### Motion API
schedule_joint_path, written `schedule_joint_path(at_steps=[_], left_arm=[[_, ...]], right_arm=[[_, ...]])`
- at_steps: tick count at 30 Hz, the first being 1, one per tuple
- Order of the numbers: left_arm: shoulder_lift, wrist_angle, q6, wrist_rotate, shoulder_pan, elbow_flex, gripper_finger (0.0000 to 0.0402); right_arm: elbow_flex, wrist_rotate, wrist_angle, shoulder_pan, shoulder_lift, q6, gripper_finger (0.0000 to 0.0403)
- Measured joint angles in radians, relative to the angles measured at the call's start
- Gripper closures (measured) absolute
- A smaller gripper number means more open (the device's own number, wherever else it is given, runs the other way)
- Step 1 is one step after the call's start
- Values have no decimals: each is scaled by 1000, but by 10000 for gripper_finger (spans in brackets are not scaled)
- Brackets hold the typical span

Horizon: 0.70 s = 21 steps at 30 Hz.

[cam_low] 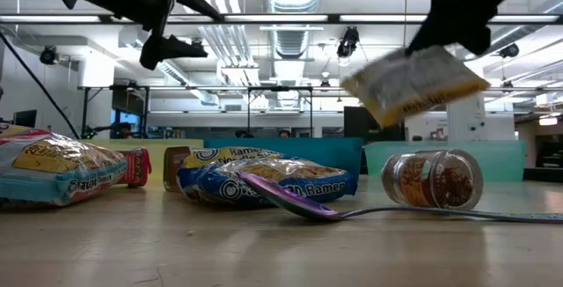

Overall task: Pick & Place Food Item
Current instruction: Put the right yellow noodle pack into the yellow bin

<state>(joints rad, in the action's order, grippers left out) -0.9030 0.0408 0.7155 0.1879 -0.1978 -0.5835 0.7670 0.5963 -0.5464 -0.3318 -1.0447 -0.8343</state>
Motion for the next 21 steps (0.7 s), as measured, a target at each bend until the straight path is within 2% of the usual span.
schedule_joint_path(at_steps=[7, 11, 17, 21], left_arm=[[-67, 78, 0, -34, 0, 0, 44], [-150, 189, 27, -122, 3, 0, 44], [-287, 438, 34, -306, 14, 0, 44], [-335, 536, 14, -348, 19, 0, 44]], right_arm=[[75, 117, 6, -19, 2, 164, 391], [97, 148, 33, -19, 0, 248, 391], [74, 166, 264, -20, -10, 438, 391], [70, 165, 368, -20, -28, 510, 391]])
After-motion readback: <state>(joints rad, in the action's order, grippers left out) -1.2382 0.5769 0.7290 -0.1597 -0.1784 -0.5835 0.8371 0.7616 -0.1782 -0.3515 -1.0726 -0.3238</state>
